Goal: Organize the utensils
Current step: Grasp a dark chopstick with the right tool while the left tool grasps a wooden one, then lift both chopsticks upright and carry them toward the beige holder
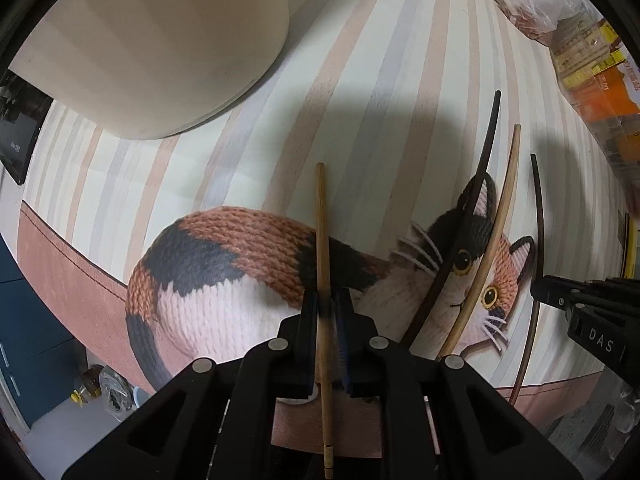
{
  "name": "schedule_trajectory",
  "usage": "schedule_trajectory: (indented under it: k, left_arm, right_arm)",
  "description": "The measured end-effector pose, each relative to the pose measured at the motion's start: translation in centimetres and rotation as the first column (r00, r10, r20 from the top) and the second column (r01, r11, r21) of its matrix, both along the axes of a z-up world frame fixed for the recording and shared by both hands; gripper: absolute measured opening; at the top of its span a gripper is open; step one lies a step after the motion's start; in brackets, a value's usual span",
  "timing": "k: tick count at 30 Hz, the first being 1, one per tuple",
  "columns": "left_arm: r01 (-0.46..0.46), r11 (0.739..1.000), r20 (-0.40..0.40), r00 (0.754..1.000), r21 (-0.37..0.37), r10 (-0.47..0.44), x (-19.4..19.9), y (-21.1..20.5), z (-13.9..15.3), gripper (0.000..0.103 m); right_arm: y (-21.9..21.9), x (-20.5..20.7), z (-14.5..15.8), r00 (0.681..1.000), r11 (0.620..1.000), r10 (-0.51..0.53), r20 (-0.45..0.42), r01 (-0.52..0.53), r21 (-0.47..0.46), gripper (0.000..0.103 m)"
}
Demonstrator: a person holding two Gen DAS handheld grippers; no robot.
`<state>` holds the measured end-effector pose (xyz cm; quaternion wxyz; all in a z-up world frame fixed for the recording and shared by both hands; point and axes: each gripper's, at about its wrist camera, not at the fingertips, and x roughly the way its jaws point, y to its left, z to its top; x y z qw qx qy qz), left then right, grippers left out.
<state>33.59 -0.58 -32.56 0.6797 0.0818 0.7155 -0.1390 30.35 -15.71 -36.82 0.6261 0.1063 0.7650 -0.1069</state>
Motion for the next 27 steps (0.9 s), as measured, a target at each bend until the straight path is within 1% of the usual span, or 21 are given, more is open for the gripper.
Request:
schedule_trajectory:
  k: [3, 4, 5, 8, 13, 15, 18, 19, 20, 22, 25, 27]
  left_arm:
    - [0.006, 1.000, 0.003, 1.000, 0.013, -0.006, 0.2, -0.5, -0.1, 0.009]
    - [0.007, 1.000, 0.004, 1.000, 0.017, -0.007, 0.2, -2.0, 0.3, 0.009]
    - [0.010, 1.000, 0.005, 1.000, 0.022, -0.010, 0.5, -2.6, 0.4, 0.009]
    - [0.016, 0.999, 0.008, 1.000, 0.028, -0.016, 0.4, -3.4, 0.0, 0.009]
    - [0.046, 0.998, 0.013, 0.999, 0.042, -0.047, -0.3, -4.2, 0.1, 0.009]
    - [0.082, 0.995, 0.011, 0.996, 0.060, -0.083, -0.2, -4.7, -0.1, 0.009]
    - [0.096, 0.993, 0.010, 0.995, 0.063, -0.097, 0.2, -5.2, -0.1, 0.009]
    - [0.091, 0.994, 0.016, 0.996, 0.059, -0.092, 0.3, -5.3, -0.1, 0.005]
    - [0.084, 0.995, 0.029, 0.996, 0.059, -0.086, 0.4, -5.5, -0.1, 0.005]
    - [0.079, 0.993, 0.064, 0.994, 0.084, -0.084, 0.4, -5.6, 0.2, 0.004]
    - [0.071, 0.996, 0.133, 0.988, 0.063, -0.078, 0.0, -5.8, 2.2, 0.004]
    - [0.070, 0.997, 0.185, 0.980, 0.040, -0.076, -0.3, -6.2, 4.1, 0.004]
  right_arm:
    - [-0.1, 0.8, -0.2, 0.999, 1.000, 0.016, -0.028, -0.017, -0.004, 0.007]
    - [0.6, 1.1, -0.6, 0.999, 1.000, 0.019, -0.035, -0.019, -0.005, 0.007]
    - [0.6, 1.2, -0.7, 0.999, 1.000, 0.022, -0.041, -0.022, -0.005, 0.007]
    - [1.1, 2.2, -0.9, 0.998, 0.999, 0.031, -0.048, -0.031, -0.006, 0.007]
    - [1.3, 2.6, -1.2, 0.998, 0.999, 0.036, -0.053, -0.037, -0.017, 0.007]
    - [1.6, 2.8, -0.7, 0.998, 0.999, 0.038, -0.049, -0.039, -0.025, 0.007]
    - [2.2, 2.6, -0.2, 0.999, 0.998, 0.042, -0.034, -0.043, -0.038, 0.007]
    - [2.3, 2.5, 0.0, 0.999, 0.998, 0.041, -0.027, -0.042, -0.039, 0.007]
    - [2.3, 2.3, 0.1, 0.999, 0.999, 0.034, -0.018, -0.035, -0.041, 0.007]
    - [2.4, 1.7, 0.3, 1.000, 0.999, 0.023, 0.006, -0.022, -0.045, 0.006]
    - [2.4, 1.0, 1.2, 0.997, 0.998, -0.010, 0.071, 0.015, -0.066, 0.006]
    - [2.3, 0.2, 2.4, 0.991, 0.998, -0.038, 0.131, 0.045, -0.052, 0.006]
